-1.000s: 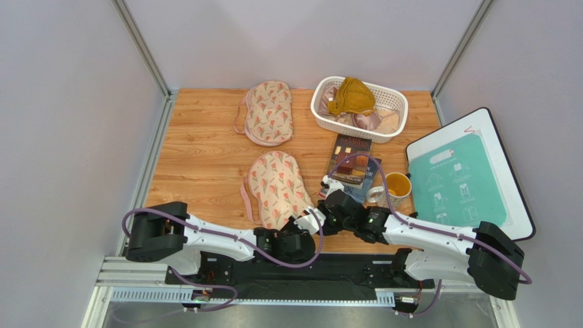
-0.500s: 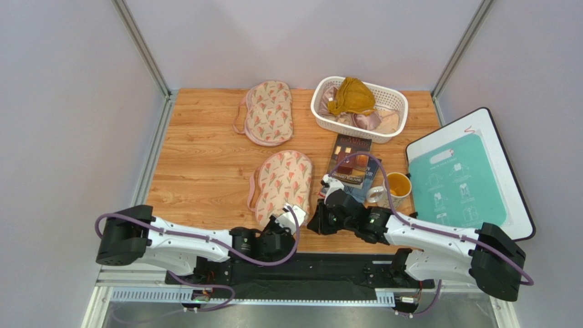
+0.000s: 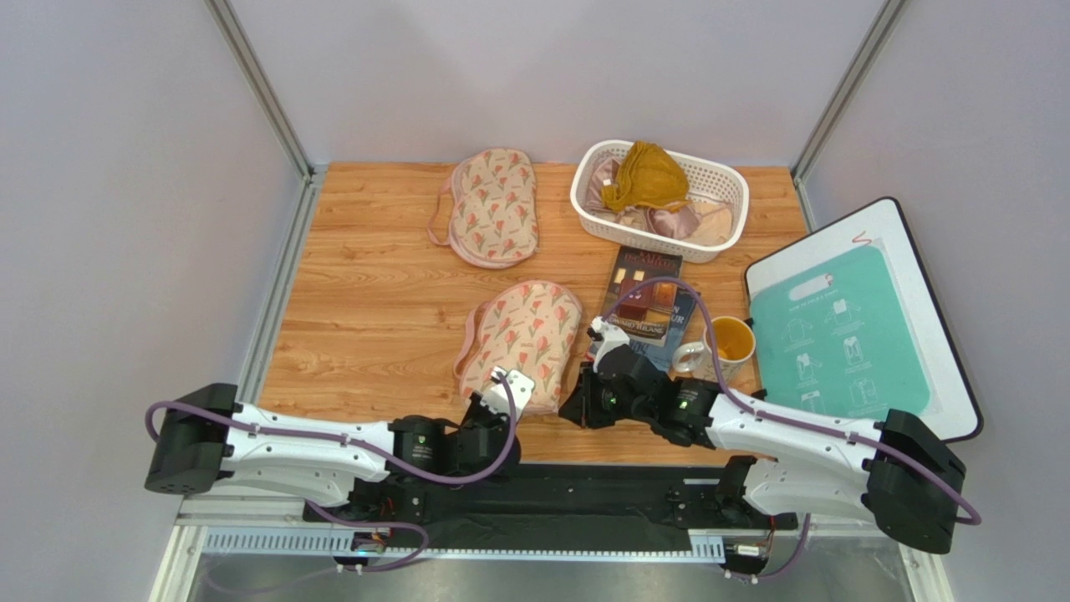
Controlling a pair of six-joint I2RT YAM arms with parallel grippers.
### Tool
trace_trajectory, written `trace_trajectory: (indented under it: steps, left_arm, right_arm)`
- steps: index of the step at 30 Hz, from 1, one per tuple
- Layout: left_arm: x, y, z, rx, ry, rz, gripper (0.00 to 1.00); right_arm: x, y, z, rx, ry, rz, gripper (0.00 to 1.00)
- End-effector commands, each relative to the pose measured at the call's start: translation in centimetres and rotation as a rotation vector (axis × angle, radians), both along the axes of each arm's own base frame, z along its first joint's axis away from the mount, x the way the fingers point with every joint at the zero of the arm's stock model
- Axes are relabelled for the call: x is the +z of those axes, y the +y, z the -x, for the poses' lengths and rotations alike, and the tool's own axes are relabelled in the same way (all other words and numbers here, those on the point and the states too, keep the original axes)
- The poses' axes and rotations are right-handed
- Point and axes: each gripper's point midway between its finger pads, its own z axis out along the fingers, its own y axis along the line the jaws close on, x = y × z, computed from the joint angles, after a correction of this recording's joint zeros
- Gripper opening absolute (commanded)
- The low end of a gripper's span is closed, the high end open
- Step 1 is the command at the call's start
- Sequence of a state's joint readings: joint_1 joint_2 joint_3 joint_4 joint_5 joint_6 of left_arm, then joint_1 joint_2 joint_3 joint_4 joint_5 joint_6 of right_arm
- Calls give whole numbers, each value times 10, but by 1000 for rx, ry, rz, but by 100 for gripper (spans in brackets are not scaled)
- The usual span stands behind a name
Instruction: Unzip the laundry bag and remove the bra
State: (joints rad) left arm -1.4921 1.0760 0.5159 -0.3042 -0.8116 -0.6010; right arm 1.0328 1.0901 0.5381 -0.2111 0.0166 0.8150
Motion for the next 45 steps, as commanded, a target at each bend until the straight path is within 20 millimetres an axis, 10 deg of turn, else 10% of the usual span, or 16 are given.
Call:
trace_trajectory:
  steps: [1,7,12,29,35,45]
  left_arm:
    - [-4,39,-11,71,-63,-121,0]
    - [-1,12,-1,-60,-25,-91,54]
    - [21,-23,9,-174,-25,4,77]
    - [-4,-91,26,-335,21,24,82]
    - [-12,-93,13,-251,-17,-1,79]
    - [-29,-55,-4,-64,-42,-136,0]
  right_arm:
    - [-11,-20,0,-28,7,94,0]
    - [-11,-12,0,-7,13,73,0]
    - [-16,-5,1,8,26,66,0]
    - [-10,1,5,36,37,34,0]
    - [-9,3,7,47,42,27,0]
    - [-16,-4,5,24,49,67,0]
